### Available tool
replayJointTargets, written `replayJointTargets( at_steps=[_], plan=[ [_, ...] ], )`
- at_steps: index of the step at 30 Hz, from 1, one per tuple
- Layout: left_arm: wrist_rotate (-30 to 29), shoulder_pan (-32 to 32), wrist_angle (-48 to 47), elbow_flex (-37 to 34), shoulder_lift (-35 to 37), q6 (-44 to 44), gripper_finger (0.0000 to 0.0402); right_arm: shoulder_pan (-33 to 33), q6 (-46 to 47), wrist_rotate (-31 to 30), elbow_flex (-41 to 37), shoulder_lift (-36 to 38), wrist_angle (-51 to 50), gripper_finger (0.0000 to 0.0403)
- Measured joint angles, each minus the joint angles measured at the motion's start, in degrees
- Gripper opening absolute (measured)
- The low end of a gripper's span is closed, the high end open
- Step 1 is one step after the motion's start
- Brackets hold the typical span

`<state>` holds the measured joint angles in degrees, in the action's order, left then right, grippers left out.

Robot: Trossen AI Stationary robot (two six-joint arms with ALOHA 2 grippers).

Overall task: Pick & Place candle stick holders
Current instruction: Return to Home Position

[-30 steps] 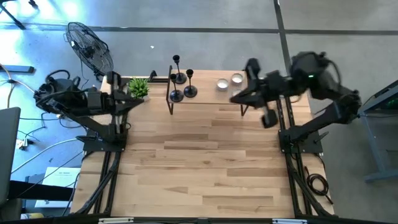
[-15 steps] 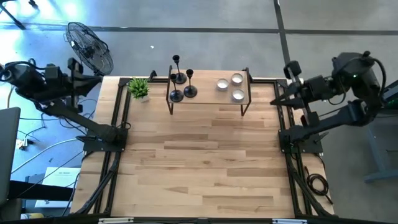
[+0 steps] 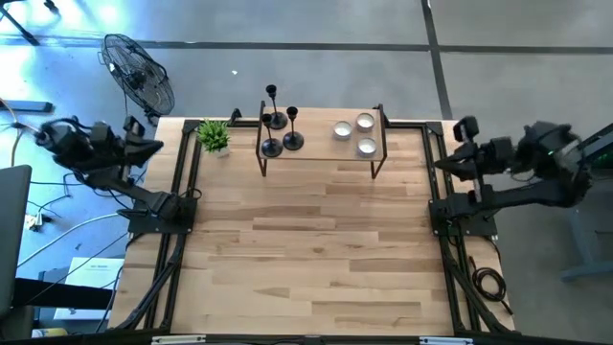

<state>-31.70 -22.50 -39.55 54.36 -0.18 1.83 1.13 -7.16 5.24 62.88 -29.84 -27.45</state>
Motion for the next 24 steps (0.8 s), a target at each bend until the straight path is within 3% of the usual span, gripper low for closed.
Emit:
replayJointTargets(
  at_steps=[4, 9, 13, 20, 24],
  plan=[
    [-1.07, 0.00, -4.22, -3.67, -0.54, 4.14, 0.0001, 0.00, 3.17, -1.13, -11.92, 8.55, 7.76, 0.0000],
    [0.33, -0.88, 0.12, -8.51, -0.29, 5.97, 0.0001, 0.00, 5.66, -3.70, -23.11, 17.03, 15.10, 0.0000],
    [5.24, -0.79, 5.22, -11.39, -0.18, 7.46, 0.0001, 0.00, 7.36, -3.85, -29.51, 21.79, 18.74, 0.0000],
    [8.89, -0.79, 15.01, -20.92, -0.25, 6.32, 0.0001, 0.00, 8.68, -9.05, -38.47, 23.49, 22.46, 0.0000],
    [11.25, -0.76, 22.94, -26.31, -0.26, 4.50, 0.0001, 0.00, 8.61, -7.87, -42.16, 23.50, 27.56, 0.0000]
  ],
)
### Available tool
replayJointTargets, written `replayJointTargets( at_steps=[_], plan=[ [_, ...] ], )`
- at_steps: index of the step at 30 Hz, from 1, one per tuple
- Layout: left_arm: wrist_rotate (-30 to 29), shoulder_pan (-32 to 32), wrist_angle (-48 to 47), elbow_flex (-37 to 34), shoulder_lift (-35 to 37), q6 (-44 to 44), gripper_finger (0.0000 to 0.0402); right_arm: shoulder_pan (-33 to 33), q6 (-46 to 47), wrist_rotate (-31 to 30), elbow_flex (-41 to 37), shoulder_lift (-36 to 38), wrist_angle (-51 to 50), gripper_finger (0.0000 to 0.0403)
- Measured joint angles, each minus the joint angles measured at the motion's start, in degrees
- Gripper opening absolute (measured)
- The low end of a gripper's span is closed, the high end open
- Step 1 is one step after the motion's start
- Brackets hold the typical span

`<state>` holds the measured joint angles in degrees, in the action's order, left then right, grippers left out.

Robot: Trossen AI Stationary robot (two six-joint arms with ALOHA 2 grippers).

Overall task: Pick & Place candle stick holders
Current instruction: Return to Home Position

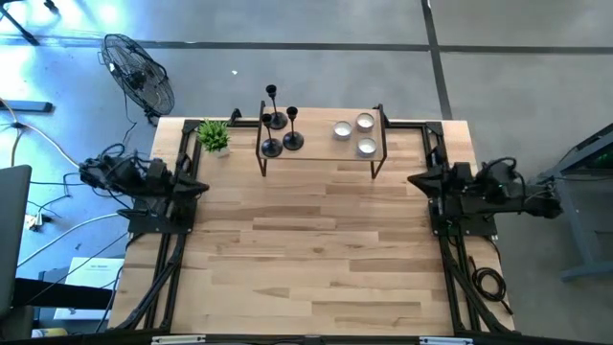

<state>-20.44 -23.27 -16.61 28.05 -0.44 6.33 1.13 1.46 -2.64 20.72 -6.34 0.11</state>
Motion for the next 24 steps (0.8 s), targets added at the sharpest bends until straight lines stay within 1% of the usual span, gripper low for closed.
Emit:
replayJointTargets(
  at_steps=[3, 9, 12, 18, 20, 24],
  plan=[
    [0.87, -0.02, 3.10, -2.39, 0.03, -0.76, 0.0001, 0.00, 0.15, 0.72, -2.59, 0.04, 4.12, 0.0000],
    [0.31, 0.00, 3.34, -6.54, 0.01, 1.89, 0.0000, 0.00, 4.28, 0.66, -8.77, 0.03, 11.72, 0.0000],
    [-2.29, 0.00, 3.64, -9.02, 0.01, 3.85, 0.0001, 0.00, 6.39, -1.23, -12.42, -0.01, 15.48, 0.0000],
    [-7.22, 0.00, 4.07, -12.95, 0.01, 4.91, 0.0001, 0.00, 7.80, -1.67, -20.21, 0.01, 27.03, 0.0000],
    [-8.37, 0.00, 4.03, -13.91, 0.01, 4.92, 0.0000, 0.00, 8.01, -2.69, -20.05, 0.00, 25.93, 0.0000],
    [-8.68, 0.00, 4.18, -15.64, 0.03, 5.71, 0.0000, -0.04, 8.62, -3.37, -20.14, 0.03, 25.45, 0.0000]
  ],
)
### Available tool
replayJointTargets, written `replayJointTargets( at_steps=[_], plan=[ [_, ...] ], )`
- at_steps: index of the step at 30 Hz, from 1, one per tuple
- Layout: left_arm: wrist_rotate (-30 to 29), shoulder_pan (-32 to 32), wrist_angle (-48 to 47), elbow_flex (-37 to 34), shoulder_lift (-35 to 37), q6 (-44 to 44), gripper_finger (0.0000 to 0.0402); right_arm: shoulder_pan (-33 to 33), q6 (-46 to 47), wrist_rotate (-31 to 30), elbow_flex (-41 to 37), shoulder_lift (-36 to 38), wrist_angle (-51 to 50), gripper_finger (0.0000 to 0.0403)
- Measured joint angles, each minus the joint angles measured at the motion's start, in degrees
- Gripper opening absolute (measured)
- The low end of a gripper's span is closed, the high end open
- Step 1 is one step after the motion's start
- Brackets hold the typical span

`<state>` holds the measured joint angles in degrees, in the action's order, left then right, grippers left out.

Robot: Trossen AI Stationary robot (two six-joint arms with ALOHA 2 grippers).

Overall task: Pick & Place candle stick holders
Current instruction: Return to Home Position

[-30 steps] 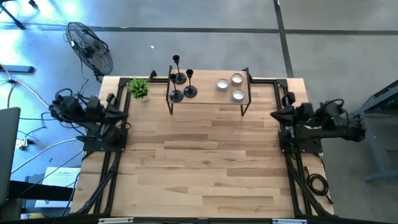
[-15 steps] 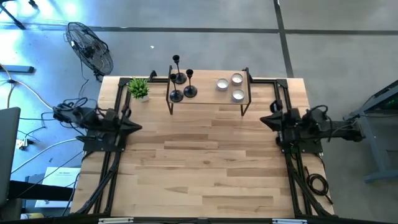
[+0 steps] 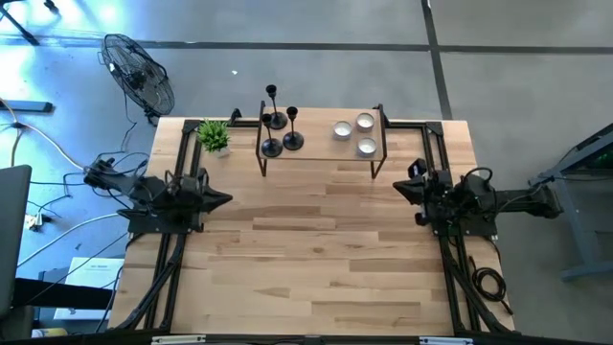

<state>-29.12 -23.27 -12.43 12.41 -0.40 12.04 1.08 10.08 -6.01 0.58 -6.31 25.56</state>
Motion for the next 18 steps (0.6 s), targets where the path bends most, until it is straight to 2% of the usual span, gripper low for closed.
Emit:
replayJointTargets(
  at_steps=[6, 9, 18],
  plan=[
    [0.65, 0.00, 1.57, -4.63, -0.02, 5.04, 0.0000, -0.74, 0.41, -0.06, 0.00, -0.04, -1.34, 0.0000],
    [3.09, 0.00, 6.00, -6.86, 0.00, 4.59, 0.0000, -1.64, 0.43, -0.04, 0.00, -0.04, -1.45, 0.0000],
    [1.97, 0.04, 7.37, -8.37, 0.00, 0.60, 0.0000, -5.83, 2.13, 0.53, 0.00, -0.07, -4.08, 0.0000]
  ],
)
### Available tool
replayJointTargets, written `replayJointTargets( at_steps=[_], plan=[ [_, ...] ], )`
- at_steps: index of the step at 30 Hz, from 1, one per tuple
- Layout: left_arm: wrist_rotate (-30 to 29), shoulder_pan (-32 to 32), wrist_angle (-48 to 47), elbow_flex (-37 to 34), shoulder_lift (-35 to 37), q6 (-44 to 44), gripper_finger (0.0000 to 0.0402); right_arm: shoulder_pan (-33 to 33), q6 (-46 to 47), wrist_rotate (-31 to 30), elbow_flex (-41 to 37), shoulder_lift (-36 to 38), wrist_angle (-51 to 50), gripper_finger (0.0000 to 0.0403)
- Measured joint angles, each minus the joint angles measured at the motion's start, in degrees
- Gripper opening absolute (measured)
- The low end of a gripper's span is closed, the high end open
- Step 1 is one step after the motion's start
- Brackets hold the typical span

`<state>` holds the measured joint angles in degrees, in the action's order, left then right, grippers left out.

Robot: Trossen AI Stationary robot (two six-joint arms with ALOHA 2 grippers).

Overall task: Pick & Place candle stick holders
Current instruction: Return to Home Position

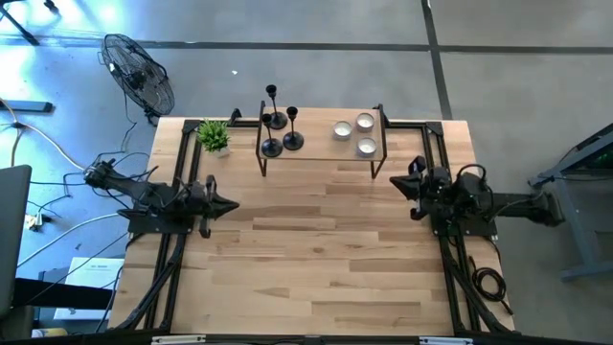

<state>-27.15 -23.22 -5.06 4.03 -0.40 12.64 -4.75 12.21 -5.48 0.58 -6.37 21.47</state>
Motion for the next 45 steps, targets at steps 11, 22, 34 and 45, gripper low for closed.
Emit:
replayJointTargets(
  at_steps=[11, 22, 34, 45],
  plan=[
    [4.14, 8.53, -0.54, -0.20, 0.02, -3.39, 0.0000, -5.05, -0.51, 3.16, -0.02, 0.02, 0.99, 0.0000],
    [23.19, 28.28, -0.77, -0.35, 0.02, -1.83, 0.0000, -10.73, -0.60, 9.13, -0.02, 0.02, -0.34, 0.0000],
    [29.51, 35.34, -0.63, -0.41, 0.02, -0.76, 0.0000, -11.90, 2.82, 7.21, -0.04, 0.02, -5.27, 0.0000],
    [32.41, 35.23, -0.61, -0.35, 0.02, -0.78, 0.0000, -11.90, 3.86, 8.91, -0.04, 0.00, -10.68, 0.0000]
  ],
)
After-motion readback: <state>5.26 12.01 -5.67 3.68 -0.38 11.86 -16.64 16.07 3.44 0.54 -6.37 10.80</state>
